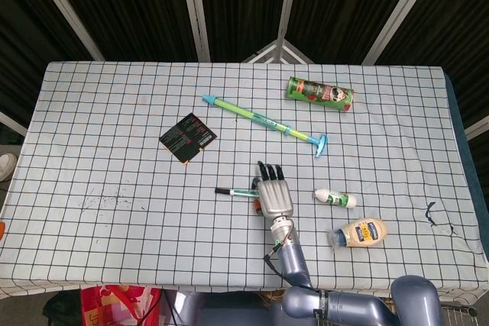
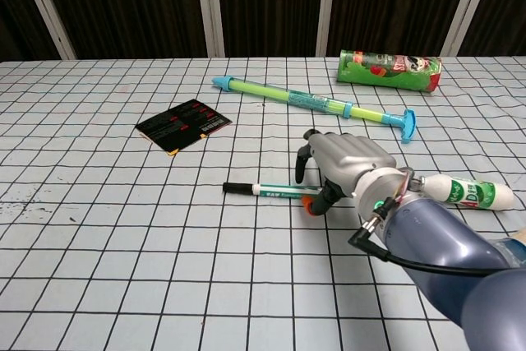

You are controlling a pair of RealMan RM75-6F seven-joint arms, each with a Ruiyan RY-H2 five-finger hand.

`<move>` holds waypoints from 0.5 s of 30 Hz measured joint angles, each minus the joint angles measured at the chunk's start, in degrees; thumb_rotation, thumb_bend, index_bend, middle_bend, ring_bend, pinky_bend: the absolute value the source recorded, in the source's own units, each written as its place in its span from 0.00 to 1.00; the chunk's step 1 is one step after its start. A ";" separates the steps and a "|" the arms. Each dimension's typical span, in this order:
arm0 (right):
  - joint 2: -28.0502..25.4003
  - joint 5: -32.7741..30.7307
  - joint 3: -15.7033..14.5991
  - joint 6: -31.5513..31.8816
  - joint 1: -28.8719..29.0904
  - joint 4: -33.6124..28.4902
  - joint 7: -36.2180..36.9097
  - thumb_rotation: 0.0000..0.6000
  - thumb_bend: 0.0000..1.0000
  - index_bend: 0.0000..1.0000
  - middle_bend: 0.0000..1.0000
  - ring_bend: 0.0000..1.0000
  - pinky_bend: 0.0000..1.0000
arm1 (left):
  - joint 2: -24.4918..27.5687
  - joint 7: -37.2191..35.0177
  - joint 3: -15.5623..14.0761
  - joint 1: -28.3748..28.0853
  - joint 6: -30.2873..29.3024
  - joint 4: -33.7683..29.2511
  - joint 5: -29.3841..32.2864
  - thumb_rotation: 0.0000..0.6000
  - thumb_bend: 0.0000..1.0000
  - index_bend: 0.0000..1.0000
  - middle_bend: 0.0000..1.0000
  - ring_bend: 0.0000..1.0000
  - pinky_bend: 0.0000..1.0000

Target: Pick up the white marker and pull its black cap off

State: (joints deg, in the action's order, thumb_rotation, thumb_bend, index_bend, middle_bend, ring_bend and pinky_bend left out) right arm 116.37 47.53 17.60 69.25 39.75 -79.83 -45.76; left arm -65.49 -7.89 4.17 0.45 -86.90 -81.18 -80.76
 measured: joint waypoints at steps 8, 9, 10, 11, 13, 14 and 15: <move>-0.09 0.57 -0.69 -0.27 -0.27 0.58 1.56 1.00 0.42 0.47 0.03 0.06 0.00 | 0.22 1.23 -0.09 0.10 -0.22 -1.16 -0.06 1.00 0.50 0.00 0.00 0.00 0.04; -0.07 0.64 -0.70 -0.28 -0.24 0.65 1.66 1.00 0.42 0.48 0.03 0.06 0.00 | 0.26 1.32 -0.09 0.13 -0.25 -1.26 -0.04 1.00 0.50 0.00 0.00 0.00 0.04; -0.01 0.74 -0.69 -0.28 -0.20 0.77 1.81 1.00 0.42 0.49 0.03 0.06 0.00 | 0.29 1.41 -0.09 0.15 -0.27 -1.34 -0.03 1.00 0.50 0.00 0.00 0.00 0.04; 0.04 0.83 -0.67 -0.29 -0.16 0.88 1.94 1.00 0.42 0.49 0.03 0.06 0.00 | 0.34 1.55 -0.10 0.18 -0.29 -1.45 0.00 1.00 0.50 0.00 0.00 0.00 0.04; 0.20 0.91 -0.56 -0.35 -0.02 1.22 2.16 1.00 0.42 0.49 0.03 0.06 0.00 | 0.40 1.72 -0.11 0.24 -0.27 -1.58 0.11 1.00 0.50 0.00 0.00 0.00 0.04; 0.28 0.90 -0.50 -0.39 0.04 1.38 2.20 1.00 0.42 0.49 0.03 0.06 0.00 | 0.43 1.79 -0.11 0.27 -0.27 -1.64 0.19 1.00 0.50 0.00 0.00 0.00 0.04; 0.37 0.85 -0.43 -0.45 0.12 1.56 2.23 1.00 0.42 0.49 0.03 0.06 0.00 | 0.44 1.81 -0.10 0.30 -0.26 -1.65 0.25 1.00 0.50 0.00 0.00 0.00 0.04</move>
State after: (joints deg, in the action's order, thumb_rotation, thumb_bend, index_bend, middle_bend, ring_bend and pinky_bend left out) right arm 116.74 48.38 17.17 68.80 39.87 -78.26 -43.53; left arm -65.05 -6.08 4.07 0.74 -87.16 -82.83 -80.51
